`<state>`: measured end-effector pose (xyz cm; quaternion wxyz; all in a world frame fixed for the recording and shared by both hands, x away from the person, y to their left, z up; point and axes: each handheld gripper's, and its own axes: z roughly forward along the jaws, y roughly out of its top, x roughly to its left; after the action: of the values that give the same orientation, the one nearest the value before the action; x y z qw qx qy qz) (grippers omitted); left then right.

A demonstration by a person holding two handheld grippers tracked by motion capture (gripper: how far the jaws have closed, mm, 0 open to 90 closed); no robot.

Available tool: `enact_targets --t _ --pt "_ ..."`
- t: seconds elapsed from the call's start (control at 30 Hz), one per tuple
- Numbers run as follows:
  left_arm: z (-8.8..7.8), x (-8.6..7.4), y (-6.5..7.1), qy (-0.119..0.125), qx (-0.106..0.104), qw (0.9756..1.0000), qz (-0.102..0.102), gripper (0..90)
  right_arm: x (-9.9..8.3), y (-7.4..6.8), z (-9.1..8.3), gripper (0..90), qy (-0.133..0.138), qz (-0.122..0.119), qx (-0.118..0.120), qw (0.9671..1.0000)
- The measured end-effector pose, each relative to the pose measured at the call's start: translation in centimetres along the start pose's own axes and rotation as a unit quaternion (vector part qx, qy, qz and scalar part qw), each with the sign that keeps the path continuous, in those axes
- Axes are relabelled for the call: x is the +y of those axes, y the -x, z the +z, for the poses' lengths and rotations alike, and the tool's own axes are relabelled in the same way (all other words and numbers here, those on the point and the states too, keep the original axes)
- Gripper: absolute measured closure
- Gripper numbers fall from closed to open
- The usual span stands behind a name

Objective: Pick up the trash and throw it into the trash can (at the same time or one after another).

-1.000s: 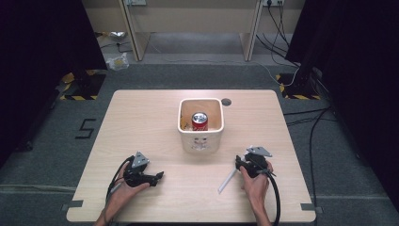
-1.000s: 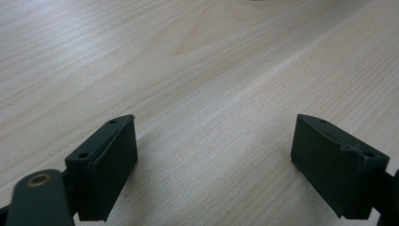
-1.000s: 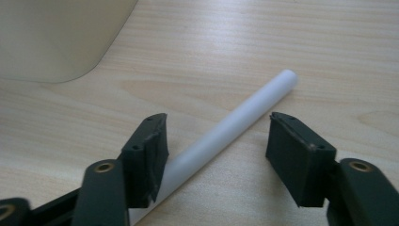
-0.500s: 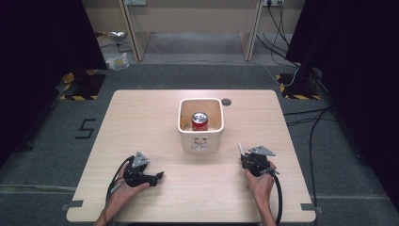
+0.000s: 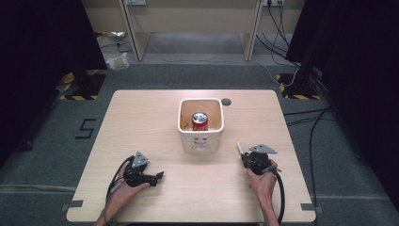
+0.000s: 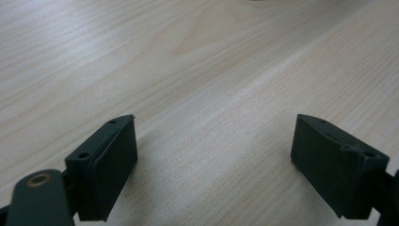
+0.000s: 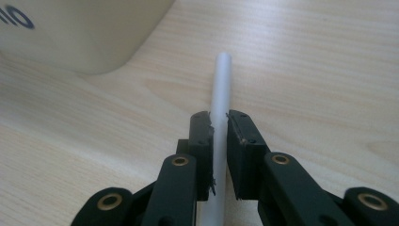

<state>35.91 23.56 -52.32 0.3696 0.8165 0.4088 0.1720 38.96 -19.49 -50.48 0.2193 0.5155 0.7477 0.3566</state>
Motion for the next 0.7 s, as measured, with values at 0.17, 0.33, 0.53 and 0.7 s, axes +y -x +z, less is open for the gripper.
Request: enact_targets --t 0.17,0.33,0.53,0.7 --pt "0.0 0.0 0.0 0.000 0.000 1.0000 0.000 14.0 0.2 0.1 -0.2 80.9 0.002 0.001 0.006 1.0000" --pt "0.0 0.0 0.0 0.000 0.000 1.0000 0.000 14.0 0.2 0.1 -0.3 81.1 0.004 0.001 0.010 0.9999" --pt "0.0 0.0 0.0 0.000 0.000 1.0000 0.000 14.0 1.1 0.3 -1.3 81.1 0.025 -0.003 0.010 0.9996" --pt "0.0 0.0 0.0 0.000 0.000 1.0000 0.000 14.0 2.6 0.1 -2.6 81.1 0.049 -0.008 0.019 0.9986"
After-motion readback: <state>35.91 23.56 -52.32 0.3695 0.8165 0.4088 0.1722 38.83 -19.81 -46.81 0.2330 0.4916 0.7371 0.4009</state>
